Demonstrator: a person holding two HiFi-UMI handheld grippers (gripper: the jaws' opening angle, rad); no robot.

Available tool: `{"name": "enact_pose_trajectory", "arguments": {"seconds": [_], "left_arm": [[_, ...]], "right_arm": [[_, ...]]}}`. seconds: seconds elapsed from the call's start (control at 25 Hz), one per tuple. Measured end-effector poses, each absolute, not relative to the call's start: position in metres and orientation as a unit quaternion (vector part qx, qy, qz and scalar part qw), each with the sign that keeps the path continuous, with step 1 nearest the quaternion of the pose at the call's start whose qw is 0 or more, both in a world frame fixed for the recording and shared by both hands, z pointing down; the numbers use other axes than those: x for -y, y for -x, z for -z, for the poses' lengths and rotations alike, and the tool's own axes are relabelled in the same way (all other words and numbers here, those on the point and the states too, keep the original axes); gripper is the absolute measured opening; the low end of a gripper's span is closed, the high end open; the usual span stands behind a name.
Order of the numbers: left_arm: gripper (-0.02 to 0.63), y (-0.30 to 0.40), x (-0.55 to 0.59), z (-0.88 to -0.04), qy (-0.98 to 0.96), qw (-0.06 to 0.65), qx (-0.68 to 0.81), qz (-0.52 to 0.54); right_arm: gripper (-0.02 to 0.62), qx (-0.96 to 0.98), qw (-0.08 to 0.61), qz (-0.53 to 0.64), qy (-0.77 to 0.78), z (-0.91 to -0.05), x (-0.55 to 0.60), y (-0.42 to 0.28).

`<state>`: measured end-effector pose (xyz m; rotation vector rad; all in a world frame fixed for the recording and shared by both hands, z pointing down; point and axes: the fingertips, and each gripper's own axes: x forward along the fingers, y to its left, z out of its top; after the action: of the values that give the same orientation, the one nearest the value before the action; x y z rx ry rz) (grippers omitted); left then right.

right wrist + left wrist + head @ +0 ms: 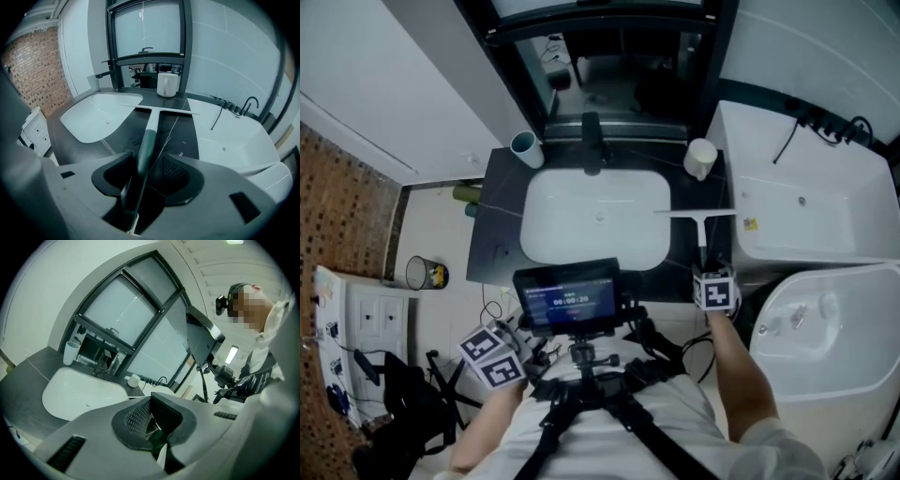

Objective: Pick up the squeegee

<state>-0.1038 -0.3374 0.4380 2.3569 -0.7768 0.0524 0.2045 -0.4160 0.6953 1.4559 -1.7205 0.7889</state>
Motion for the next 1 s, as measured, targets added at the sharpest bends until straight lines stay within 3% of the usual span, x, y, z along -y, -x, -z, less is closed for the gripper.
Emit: {"name": "enact_pose_trajectory", "arguments": {"seconds": [0.52, 0.88, 1.0], "left_arm": [[-0.006, 0.102, 0.338, -0.438, -0.896, 0.319, 0.307, -0.019], [-0.006, 0.101, 0.336, -0.438, -0.895, 0.319, 0.311, -0.013], [-0.006, 0.103, 0.335, -0.437, -0.894, 0.319, 0.314, -0.008]], "right_arm": [[0.206, 0.670, 0.364, -0.340, -0.551, -0.702, 0.421, -0.206], [0.195, 0.656, 0.397, -0.385, -0.514, -0.694, 0.439, -0.202], [0.195, 0.666, 0.375, -0.399, -0.506, -0.693, 0.438, -0.193]]}}
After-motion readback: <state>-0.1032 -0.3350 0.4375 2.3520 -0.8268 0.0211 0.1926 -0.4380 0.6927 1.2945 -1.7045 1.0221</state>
